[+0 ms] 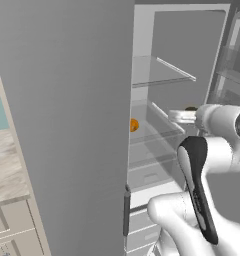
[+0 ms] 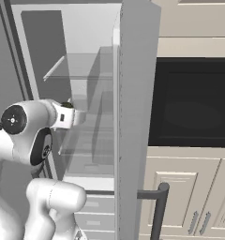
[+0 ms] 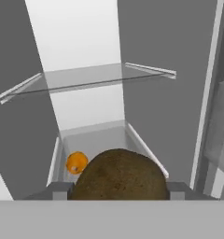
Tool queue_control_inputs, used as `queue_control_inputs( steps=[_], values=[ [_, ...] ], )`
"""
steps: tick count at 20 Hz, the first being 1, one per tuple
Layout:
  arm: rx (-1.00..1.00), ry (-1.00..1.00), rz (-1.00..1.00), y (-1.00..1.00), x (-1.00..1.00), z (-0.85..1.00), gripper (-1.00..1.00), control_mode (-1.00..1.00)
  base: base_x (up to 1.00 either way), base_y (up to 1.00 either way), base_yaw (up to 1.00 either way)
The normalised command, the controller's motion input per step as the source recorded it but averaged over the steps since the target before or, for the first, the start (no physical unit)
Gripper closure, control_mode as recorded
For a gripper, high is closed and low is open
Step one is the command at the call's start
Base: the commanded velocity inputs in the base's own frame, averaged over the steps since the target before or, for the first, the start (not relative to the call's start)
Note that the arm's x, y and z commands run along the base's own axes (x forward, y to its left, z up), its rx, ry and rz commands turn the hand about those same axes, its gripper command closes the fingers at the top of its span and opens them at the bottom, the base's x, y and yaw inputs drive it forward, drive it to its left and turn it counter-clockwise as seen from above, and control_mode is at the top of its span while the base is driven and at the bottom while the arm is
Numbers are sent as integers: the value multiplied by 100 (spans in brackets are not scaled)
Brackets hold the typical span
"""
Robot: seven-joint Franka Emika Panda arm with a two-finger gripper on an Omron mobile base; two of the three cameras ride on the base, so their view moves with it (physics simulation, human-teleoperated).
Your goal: Retrieve the kiwi and orange from the fridge and place them into the bowl on the dining table.
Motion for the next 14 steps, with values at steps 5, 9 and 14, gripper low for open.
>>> queue_control_inputs(
  steps=[5, 9, 14],
  values=[
    [0, -1, 5, 6, -80, -5, 100, 100, -20, 1, 1],
    [0, 0, 0, 0, 0, 0, 100, 100, -100, 3, 3],
    [0, 0, 0, 0, 0, 0, 100, 100, -100, 7, 1]
  ],
)
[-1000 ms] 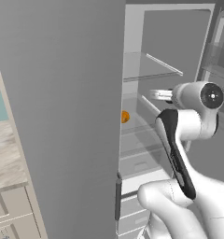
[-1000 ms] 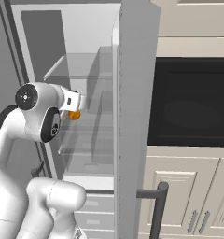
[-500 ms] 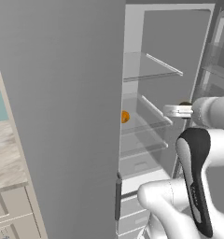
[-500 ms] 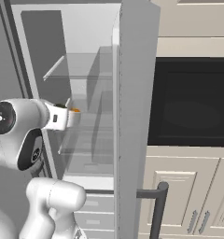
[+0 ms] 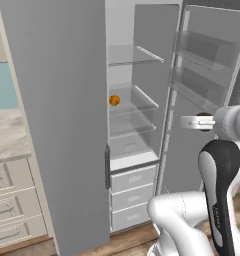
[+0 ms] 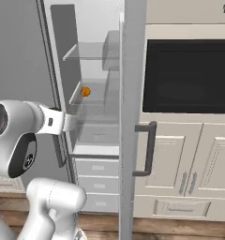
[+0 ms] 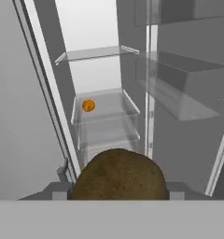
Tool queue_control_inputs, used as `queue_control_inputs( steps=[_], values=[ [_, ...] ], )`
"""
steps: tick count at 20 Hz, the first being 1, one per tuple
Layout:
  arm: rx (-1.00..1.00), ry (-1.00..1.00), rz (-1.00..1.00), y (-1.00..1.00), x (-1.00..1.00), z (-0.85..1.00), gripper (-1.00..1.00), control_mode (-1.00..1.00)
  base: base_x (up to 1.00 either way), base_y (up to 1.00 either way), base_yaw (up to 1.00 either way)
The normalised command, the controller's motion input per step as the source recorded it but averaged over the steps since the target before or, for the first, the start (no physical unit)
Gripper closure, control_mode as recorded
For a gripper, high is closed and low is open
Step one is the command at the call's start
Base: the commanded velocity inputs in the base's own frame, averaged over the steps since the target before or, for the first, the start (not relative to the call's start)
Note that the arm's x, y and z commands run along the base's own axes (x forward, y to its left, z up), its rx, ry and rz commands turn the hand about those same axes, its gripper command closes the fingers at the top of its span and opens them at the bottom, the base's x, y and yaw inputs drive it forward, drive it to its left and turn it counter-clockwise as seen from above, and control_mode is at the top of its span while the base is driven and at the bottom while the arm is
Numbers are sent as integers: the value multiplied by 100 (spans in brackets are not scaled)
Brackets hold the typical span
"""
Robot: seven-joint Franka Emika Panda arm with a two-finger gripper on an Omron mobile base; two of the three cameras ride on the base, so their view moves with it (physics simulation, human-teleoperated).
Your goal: Retrieve the kiwi and orange from the fridge and place them into the bowl on the dining table.
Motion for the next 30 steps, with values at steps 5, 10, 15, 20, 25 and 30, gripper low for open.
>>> queue_control_inputs(
  steps=[5, 10, 15, 20, 25, 30],
  values=[
    [0, 0, 0, 0, 0, 0, 100, 100, -100, 17, -6],
    [0, 0, 0, 0, 0, 0, 100, 100, -75, 25, -48],
    [0, 0, 0, 0, 0, 0, 100, 100, -38, 36, -70],
    [0, 0, 0, 0, 0, 0, 100, 100, -33, 31, -74],
    [0, 0, 0, 0, 0, 0, 100, 100, -74, 7, -71],
    [0, 0, 0, 0, 0, 0, 100, 100, -77, 0, -67]
  ],
)
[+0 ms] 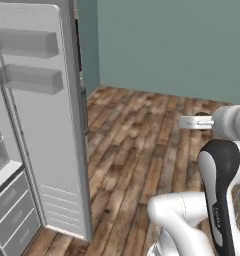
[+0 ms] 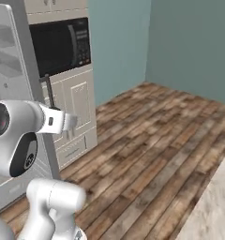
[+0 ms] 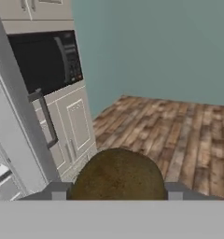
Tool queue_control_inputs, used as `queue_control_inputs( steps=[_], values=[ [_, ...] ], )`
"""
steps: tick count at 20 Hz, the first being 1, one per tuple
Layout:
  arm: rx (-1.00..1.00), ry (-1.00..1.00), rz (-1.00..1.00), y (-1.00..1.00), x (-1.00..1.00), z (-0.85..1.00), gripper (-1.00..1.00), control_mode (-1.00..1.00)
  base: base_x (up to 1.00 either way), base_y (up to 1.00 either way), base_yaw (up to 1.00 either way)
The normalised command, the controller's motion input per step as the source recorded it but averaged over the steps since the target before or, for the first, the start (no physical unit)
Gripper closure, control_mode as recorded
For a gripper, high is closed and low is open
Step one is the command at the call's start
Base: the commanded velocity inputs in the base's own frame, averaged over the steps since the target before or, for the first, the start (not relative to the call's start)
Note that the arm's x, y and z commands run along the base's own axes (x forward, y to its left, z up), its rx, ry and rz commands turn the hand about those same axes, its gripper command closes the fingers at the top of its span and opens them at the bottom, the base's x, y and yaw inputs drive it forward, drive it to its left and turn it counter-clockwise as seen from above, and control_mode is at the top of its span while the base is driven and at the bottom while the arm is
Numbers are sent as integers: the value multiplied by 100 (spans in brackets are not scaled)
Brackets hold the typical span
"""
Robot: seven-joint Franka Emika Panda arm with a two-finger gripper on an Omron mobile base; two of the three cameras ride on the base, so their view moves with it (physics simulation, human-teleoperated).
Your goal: Retrieve the kiwi and orange from the fridge and place them into the bowl on the dining table.
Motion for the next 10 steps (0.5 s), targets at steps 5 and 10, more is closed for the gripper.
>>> queue_control_inputs(
  steps=[5, 10],
  values=[
    [0, 0, 0, 0, 0, 0, 100, 100, -74, 0, -60],
    [0, 0, 0, 0, 0, 0, 100, 100, -60, 0, -56]
  ],
)
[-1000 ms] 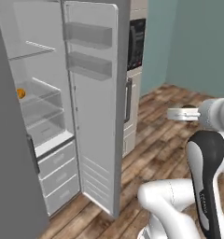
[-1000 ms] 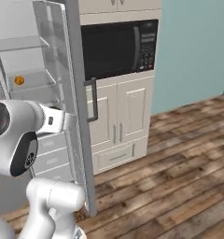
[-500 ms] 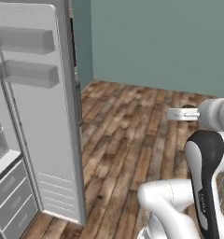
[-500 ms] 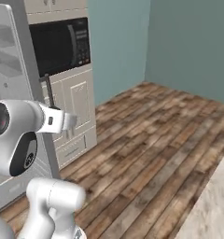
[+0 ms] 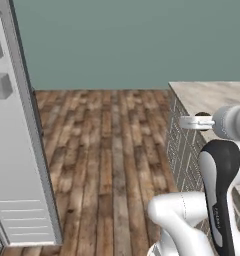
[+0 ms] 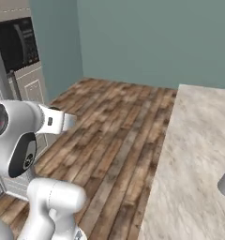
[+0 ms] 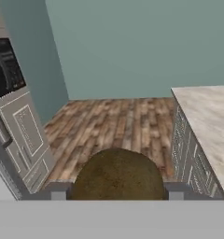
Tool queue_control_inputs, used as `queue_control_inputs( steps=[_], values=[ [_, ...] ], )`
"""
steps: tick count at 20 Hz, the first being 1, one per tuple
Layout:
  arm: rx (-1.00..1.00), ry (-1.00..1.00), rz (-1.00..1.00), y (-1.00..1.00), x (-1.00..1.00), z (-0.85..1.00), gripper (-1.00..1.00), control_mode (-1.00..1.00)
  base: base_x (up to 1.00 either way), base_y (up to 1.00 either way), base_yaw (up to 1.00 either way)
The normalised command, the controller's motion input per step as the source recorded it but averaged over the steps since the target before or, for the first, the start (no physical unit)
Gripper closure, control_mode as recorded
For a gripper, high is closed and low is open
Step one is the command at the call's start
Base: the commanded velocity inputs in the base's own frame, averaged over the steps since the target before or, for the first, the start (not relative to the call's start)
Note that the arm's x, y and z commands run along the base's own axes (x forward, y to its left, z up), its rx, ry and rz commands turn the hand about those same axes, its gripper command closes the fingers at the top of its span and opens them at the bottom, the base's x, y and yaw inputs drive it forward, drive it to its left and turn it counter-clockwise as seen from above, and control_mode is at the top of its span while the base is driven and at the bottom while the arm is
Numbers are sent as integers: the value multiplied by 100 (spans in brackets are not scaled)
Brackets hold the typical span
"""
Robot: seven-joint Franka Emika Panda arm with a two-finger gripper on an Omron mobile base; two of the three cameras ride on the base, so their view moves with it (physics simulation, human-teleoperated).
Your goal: Retrieve the kiwi and orange from the fridge and place them into the bowl on the dining table.
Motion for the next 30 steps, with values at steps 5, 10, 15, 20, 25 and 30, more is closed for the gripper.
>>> queue_control_inputs(
  steps=[5, 10, 15, 20, 25, 30],
  values=[
    [0, 0, 0, 0, 0, 0, 100, 100, -52, 0, -54],
    [0, 0, 0, 0, 0, 0, 100, 100, -53, 0, -51],
    [0, 0, 0, 0, 0, 0, 100, 100, -61, 0, -45],
    [0, 0, 0, 0, 0, 0, 100, 100, -94, 0, -37],
    [0, 0, 0, 0, 0, 0, 100, 100, -100, 0, -28],
    [0, 0, 0, 0, 0, 0, 100, 100, -100, 0, -27]
  ],
)
